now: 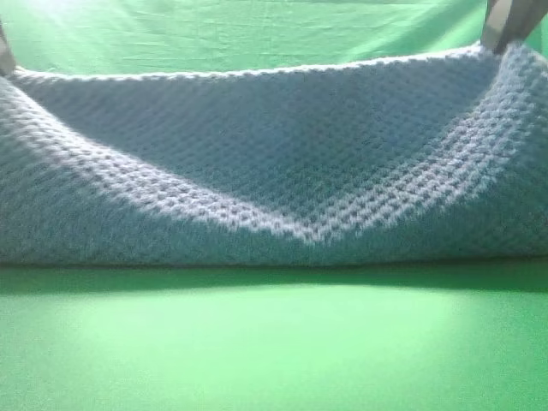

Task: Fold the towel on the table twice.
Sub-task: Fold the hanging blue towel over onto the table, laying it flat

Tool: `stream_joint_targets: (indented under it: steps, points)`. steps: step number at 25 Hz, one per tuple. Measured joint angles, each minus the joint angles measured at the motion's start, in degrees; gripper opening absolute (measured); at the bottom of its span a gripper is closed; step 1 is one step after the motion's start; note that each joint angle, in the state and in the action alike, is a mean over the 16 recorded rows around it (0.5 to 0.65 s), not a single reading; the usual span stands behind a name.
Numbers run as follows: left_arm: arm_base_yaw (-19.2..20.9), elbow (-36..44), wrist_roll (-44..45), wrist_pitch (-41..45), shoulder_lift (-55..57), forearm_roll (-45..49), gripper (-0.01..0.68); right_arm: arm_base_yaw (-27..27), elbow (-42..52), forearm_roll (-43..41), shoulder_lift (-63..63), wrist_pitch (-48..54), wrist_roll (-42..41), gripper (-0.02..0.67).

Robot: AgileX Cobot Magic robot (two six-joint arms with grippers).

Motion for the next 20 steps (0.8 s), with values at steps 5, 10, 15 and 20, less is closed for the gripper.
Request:
stream_joint_targets:
  steps: [5,10,15,20]
  points:
    - [0.0,-6.94,0.22,-2.01,8.85,0.84,0.0,-2.42,-5.54,0.17,7.63,-2.23,-2.53,0.0]
    - [0.0,-13.01,0.24,-3.66,16.76,1.54,0.0,-4.48,-10.43,0.47,14.59,-4.03,-4.44,0.0]
    - [0.0,-16.73,0.24,-5.55,22.76,1.88,0.0,-5.55,-14.58,1.04,20.88,-5.42,-5.92,0.0]
    - [0.0,-18.35,0.24,-7.42,26.58,2.12,0.0,-6.37,-17.52,1.72,26.2,-6.31,-6.93,0.0]
